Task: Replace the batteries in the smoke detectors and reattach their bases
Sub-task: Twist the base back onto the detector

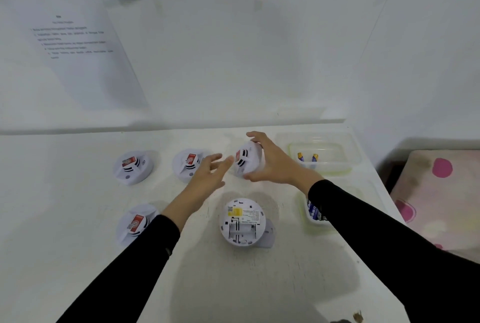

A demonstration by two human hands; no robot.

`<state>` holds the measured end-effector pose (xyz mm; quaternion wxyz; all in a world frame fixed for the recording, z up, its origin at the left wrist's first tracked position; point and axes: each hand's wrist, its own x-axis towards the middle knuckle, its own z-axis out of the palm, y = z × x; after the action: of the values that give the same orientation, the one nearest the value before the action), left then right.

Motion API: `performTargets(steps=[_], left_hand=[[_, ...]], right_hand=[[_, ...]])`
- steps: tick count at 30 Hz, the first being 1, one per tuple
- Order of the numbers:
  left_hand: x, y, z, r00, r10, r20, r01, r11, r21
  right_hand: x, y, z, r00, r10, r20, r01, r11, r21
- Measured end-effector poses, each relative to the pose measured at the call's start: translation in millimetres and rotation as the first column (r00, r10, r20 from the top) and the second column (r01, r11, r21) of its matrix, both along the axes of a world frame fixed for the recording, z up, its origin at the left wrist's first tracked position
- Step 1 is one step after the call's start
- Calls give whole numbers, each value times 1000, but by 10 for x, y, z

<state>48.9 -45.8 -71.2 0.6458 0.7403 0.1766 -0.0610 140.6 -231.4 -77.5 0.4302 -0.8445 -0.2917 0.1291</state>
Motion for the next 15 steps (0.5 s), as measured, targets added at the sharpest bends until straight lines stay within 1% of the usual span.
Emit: performTargets(steps=[2, 3, 5, 7, 8, 10, 12, 13, 15], left_hand=[[102, -54, 112, 998, -47, -45, 37, 979, -198], [145, -82, 156, 996, -80, -48, 64, 960, -274], [196, -162, 249, 992, -129, -13, 115, 919, -378], [187, -250, 333, 989, -143, 25, 137, 868, -478], [183, -273, 346, 991, -132, 31, 128, 831, -541], [177, -272, 337, 994, -102, 42, 104, 728, -678], [168, -256, 321, 997, -65, 48, 78, 618, -782], [165, -255, 321, 998, -44, 48, 64, 579, -813], [156, -279, 330, 998, -21, 59, 61, 524, -850]], right_hand=[[-104, 5, 150, 994, 58, 92, -58, 998, 7], [-158, 7, 215, 988, 80, 133, -82, 997, 7], [-264, 5, 332, 974, 101, 202, -107, 994, 17], [-369, -9, 436, 965, 92, 246, -105, 994, 41], [-410, -21, 478, 966, 83, 244, -103, 992, 69], [-487, -59, 547, 983, 45, 179, -78, 980, 181], [-545, -96, 598, 995, -34, 97, 5, 958, 285], [-564, -103, 617, 993, -75, 92, 45, 954, 296], [-587, -110, 616, 983, -116, 145, 77, 966, 247]])
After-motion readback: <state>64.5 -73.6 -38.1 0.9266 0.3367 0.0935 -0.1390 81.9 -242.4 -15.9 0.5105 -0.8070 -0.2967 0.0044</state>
